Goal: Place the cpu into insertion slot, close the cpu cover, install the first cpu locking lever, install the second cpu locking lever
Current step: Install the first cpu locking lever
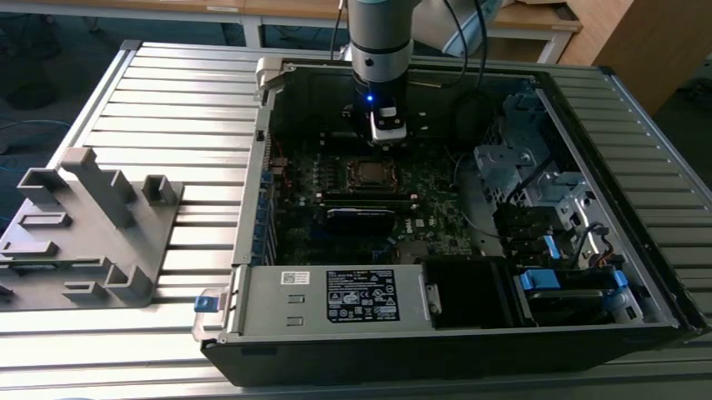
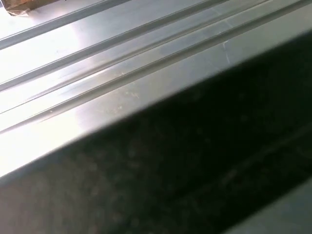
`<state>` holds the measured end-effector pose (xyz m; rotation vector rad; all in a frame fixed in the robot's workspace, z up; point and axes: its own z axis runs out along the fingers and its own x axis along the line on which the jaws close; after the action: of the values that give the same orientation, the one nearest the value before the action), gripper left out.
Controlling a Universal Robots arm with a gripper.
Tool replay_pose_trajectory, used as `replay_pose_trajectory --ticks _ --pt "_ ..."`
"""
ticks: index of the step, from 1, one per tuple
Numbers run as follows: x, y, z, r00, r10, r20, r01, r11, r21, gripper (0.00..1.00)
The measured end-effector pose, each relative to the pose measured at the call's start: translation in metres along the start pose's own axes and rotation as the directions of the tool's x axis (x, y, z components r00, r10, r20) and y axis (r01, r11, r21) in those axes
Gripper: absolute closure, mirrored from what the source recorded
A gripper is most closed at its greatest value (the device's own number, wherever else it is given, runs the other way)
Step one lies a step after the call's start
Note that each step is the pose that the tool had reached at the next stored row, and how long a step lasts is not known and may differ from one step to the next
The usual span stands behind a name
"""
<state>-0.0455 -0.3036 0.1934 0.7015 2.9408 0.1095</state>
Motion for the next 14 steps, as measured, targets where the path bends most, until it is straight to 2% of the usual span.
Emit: replay_pose_trajectory --ticks 3,7,14 --pt "-0.0002 0.0005 -0.0016 1.0 0.0 0.0003 0.0 1.0 -0.002 0.89" --pt "-0.0009 0.001 -0.0099 1.0 0.0 0.0 0.0 1.0 -0.0006 0.89" --pt "0.0001 0.003 -0.0101 1.0 0.006 -0.0019 -0.006 1.0 -0.0044 0.89"
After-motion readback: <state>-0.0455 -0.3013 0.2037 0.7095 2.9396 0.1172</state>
